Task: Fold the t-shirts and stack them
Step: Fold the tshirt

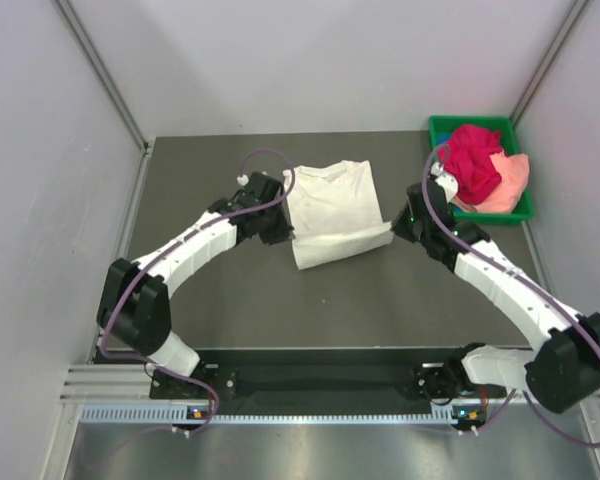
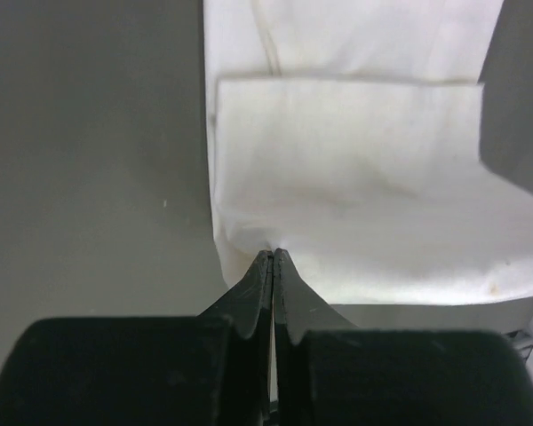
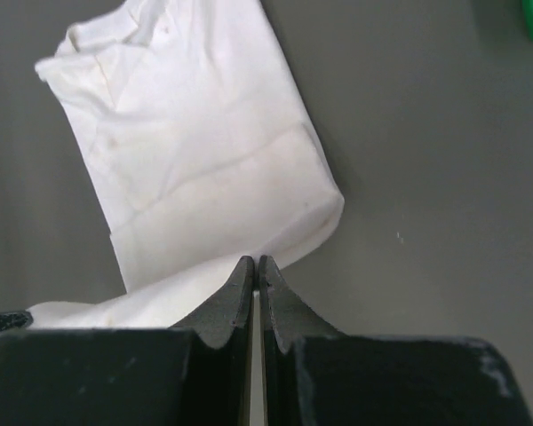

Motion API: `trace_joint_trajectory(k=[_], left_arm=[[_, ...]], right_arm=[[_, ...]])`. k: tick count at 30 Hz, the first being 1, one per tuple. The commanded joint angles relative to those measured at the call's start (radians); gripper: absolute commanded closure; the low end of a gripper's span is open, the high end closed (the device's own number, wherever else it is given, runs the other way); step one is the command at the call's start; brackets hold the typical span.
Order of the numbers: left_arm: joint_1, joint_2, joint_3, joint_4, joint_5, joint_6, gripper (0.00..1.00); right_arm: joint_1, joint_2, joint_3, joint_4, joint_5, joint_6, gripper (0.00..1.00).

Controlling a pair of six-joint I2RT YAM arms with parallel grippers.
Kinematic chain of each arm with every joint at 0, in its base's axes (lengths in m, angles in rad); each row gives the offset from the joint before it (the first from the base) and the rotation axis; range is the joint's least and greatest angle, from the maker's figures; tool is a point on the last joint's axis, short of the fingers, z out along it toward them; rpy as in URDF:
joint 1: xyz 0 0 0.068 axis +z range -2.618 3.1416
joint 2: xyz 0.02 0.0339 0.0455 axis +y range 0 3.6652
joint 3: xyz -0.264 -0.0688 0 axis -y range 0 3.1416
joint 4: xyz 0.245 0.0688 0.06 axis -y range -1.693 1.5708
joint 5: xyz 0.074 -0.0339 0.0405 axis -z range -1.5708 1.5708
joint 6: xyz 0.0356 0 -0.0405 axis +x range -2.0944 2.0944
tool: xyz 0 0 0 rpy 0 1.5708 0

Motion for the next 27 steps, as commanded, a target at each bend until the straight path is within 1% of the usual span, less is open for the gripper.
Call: trace_joint_trajectory(k=[1,2,3,4,5,6,8,9,11,12,13,15,16,18,19,22,27], left_arm=[[0.065,0.074,0.152,0.015,0.022,0.071,1.0],[0.075,0.095,0.184,0.017,0.019,0.081,1.0],[0.087,0.144,0.251,0.015,0.003,0.101,1.0],[0.108,0.169,0.284,0.023,0.0,0.112,1.0],[0.121,0.195,0.317,0.026,-0.001,0.121,1.0],[0.133,0.251,0.382,0.029,-0.032,0.127,1.0],[0.174,0.31,0.449,0.037,0.018,0.129,1.0],[0.185,0.362,0.518,0.037,0.033,0.129,1.0],[0.201,0.408,0.578,0.052,0.033,0.137,1.0],[0.205,0.451,0.636,0.055,0.036,0.14,1.0],[0.216,0.477,0.666,0.059,0.044,0.141,1.0],[0.227,0.552,0.754,0.069,0.059,0.144,1.0],[0.237,0.577,0.781,0.076,0.065,0.149,1.0],[0.25,0.64,0.847,0.104,0.084,0.149,1.0],[0.26,0.66,0.865,0.116,0.088,0.147,1.0],[0.28,0.724,0.911,0.187,0.095,0.144,1.0],[0.308,0.809,0.941,0.283,0.095,0.129,1.0]], right_arm=[[-0.07,0.103,0.131,0.079,-0.023,-0.088,1.0],[-0.087,0.159,0.18,0.092,-0.043,-0.098,1.0],[-0.113,0.187,0.21,0.107,-0.058,-0.107,1.0],[-0.123,0.218,0.242,0.107,-0.074,-0.127,1.0],[-0.132,0.276,0.307,0.107,-0.081,-0.137,1.0],[-0.15,0.305,0.343,0.107,-0.091,-0.148,1.0],[-0.166,0.391,0.438,0.109,-0.11,-0.17,1.0],[-0.182,0.419,0.469,0.115,-0.126,-0.177,1.0],[-0.201,0.506,0.549,0.127,-0.175,-0.188,1.0],[-0.213,0.535,0.573,0.151,-0.193,-0.191,1.0],[-0.219,0.596,0.63,0.158,-0.227,-0.196,1.0],[-0.232,0.661,0.693,0.164,-0.249,-0.197,1.0],[-0.238,0.721,0.758,0.162,-0.267,-0.199,1.0],[-0.248,0.781,0.823,0.17,-0.288,-0.2,1.0],[-0.253,0.836,0.883,0.168,-0.299,-0.2,1.0],[-0.268,0.932,0.975,0.185,-0.337,-0.193,1.0],[-0.287,1.039,1.044,0.291,-0.408,-0.176,1.0]])
